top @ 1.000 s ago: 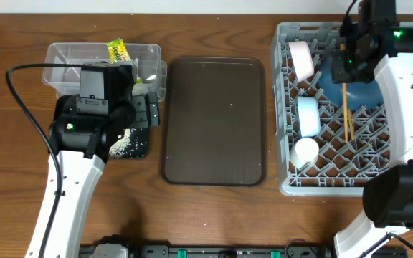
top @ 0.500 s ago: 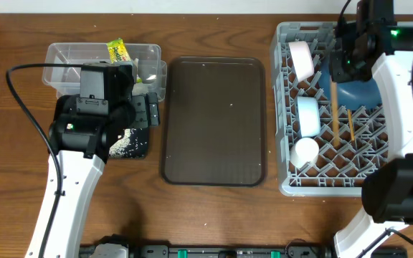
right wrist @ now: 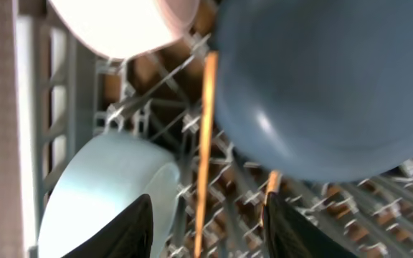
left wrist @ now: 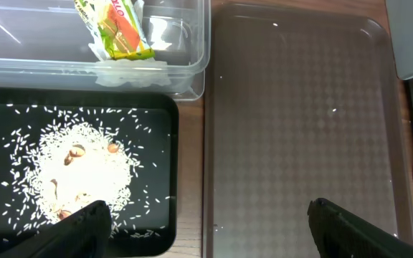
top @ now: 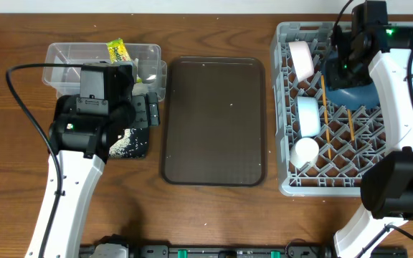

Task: Sort waste into correct bins and load items into the dishwasher rack

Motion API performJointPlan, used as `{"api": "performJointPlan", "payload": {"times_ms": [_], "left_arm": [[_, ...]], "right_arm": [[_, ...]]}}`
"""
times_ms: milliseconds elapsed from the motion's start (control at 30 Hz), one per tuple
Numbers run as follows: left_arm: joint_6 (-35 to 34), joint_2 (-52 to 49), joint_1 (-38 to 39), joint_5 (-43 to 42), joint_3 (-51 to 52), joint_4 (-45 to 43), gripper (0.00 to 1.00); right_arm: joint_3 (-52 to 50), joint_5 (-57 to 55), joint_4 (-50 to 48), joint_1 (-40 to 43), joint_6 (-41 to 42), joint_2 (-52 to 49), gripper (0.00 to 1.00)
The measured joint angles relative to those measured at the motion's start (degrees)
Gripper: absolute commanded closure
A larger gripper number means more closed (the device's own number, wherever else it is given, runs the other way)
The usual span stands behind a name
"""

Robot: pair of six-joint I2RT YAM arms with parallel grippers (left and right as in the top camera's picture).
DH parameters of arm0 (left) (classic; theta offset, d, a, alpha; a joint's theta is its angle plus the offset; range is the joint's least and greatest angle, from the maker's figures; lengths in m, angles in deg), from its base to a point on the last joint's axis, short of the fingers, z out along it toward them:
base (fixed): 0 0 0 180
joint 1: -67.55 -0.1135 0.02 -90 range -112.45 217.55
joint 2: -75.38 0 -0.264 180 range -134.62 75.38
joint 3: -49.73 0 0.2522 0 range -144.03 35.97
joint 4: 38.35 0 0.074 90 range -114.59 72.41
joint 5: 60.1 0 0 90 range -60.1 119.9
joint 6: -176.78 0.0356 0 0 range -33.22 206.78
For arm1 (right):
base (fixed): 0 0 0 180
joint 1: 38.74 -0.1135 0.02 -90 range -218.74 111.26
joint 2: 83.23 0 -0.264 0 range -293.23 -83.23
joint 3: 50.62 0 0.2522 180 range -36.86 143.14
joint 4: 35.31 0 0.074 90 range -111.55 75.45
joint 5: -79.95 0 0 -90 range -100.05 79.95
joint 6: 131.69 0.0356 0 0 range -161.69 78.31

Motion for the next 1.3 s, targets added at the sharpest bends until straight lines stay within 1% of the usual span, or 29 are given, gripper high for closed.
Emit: {"api": "performJointPlan", "payload": {"times_ms": [133,200,233,267,333,500,600,700,967,1100,1200,1300], "left_arm": [[0.0,0.0,0.0,0.0,0.0,0.0,0.10],[0.0,0.0,0.0,0.0,0.0,0.0,0.10],[0.0,0.0,0.0,0.0,0.0,0.0,0.10],[0.0,0.0,0.0,0.0,0.0,0.0,0.10],[0.0,0.0,0.0,0.0,0.0,0.0,0.10],[0.0,0.0,0.0,0.0,0.0,0.0,0.10],[0.0,0.0,0.0,0.0,0.0,0.0,0.10],[0.0,0.0,0.0,0.0,0.0,0.0,0.10],[0.0,0.0,0.0,0.0,0.0,0.0,0.10],[0.0,0.0,0.0,0.0,0.0,0.0,0.10],[0.0,0.0,0.0,0.0,0.0,0.0,0.10],[0.0,0.0,0.0,0.0,0.0,0.0,0.10]], "right_arm": [[0.0,3.5,1.4,-0.4,0.4,1.5,0.45],[-0.1,4.8,1.4,-1.1,0.9,4.0,0.42],[-0.1,5.3,1.4,-1.4,1.3,5.8,0.36],[-0.1,5.8,1.3,-1.8,1.9,8.0,0.01],[0.1,6.4,1.2,-2.1,3.2,12.5,0.01],[1.6,7.3,-0.1,-2.1,7.3,27.8,0.01],[2.1,7.7,0.2,-2.2,8.4,34.4,0.01],[2.5,7.4,4.2,-2.2,8.6,40.5,0.01],[2.5,3.2,9.7,-2.2,8.6,50.2,0.01],[2.4,0.7,10.3,-2.1,8.6,53.4,0.01],[0.5,-0.7,8.4,-2.0,8.6,54.4,0.01],[-6.7,-1.6,1.0,-1.7,8.6,56.3,0.01]]}}
